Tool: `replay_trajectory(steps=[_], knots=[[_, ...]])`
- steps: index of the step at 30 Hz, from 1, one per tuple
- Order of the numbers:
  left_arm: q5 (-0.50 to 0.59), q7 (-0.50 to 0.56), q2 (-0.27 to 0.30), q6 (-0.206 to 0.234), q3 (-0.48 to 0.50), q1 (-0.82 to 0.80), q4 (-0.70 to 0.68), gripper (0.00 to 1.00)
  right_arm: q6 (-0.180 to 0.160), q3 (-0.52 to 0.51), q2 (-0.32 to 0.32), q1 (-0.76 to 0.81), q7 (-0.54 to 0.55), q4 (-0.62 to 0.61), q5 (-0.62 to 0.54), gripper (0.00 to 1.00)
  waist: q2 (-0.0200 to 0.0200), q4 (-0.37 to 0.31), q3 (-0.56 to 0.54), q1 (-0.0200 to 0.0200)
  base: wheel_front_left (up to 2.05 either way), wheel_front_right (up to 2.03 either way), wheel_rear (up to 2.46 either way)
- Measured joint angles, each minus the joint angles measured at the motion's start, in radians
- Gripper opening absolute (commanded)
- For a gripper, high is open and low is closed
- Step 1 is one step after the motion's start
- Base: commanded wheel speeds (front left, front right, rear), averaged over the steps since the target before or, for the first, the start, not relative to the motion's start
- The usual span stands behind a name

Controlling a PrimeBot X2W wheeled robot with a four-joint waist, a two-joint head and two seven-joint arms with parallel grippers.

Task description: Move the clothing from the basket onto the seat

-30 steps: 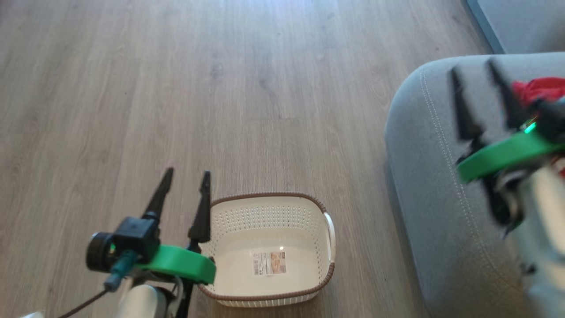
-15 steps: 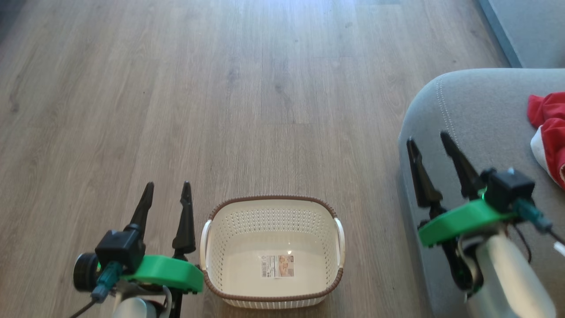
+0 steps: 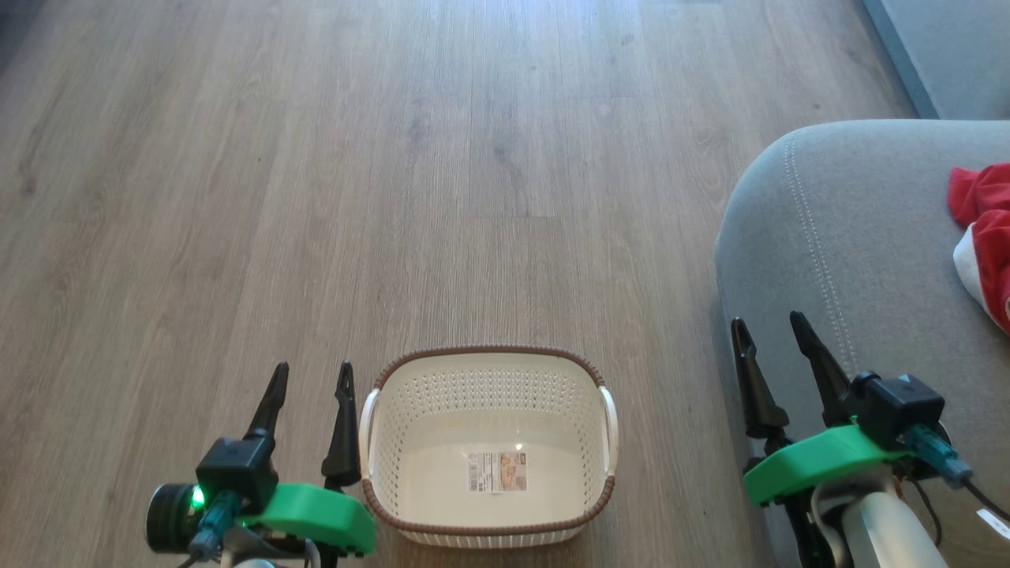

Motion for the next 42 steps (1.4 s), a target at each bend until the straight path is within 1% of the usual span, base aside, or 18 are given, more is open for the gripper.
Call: replay_trajectory(steps=[4, 6, 18, 31, 42], knots=[[0.003, 0.000, 0.000, 0.008, 0.008, 0.012, 0.004, 1.00, 0.000, 0.000, 0.003, 0.015, 0.000, -0.002, -0.021, 1.00, 0.0000, -0.006, 0.000, 0.0000, 0.00, 0.00, 0.00], [0.022, 0.000, 0.000, 0.007, 0.008, 0.023, 0.008, 1.00, 0.000, -0.001, 0.004, 0.015, 0.000, -0.004, -0.026, 1.00, 0.0000, -0.007, 0.005, 0.0000, 0.00, 0.00, 0.00], [0.035, 0.000, 0.000, 0.009, 0.004, 0.028, -0.014, 1.00, 0.000, -0.016, 0.010, 0.016, 0.000, -0.023, -0.023, 1.00, 0.0000, 0.000, 0.020, 0.0000, 0.00, 0.00, 0.00], [0.044, 0.000, 0.000, 0.008, 0.020, 0.029, -0.014, 1.00, 0.000, -0.009, 0.010, 0.017, 0.000, -0.023, -0.023, 1.00, 0.0000, -0.018, 0.025, 0.0000, 0.00, 0.00, 0.00], [0.011, 0.000, 0.000, -0.012, 0.030, 0.029, -0.031, 1.00, 0.000, -0.008, 0.011, 0.017, 0.000, -0.021, -0.023, 1.00, 0.0000, -0.019, 0.024, 0.0000, 0.00, 0.00, 0.00]])
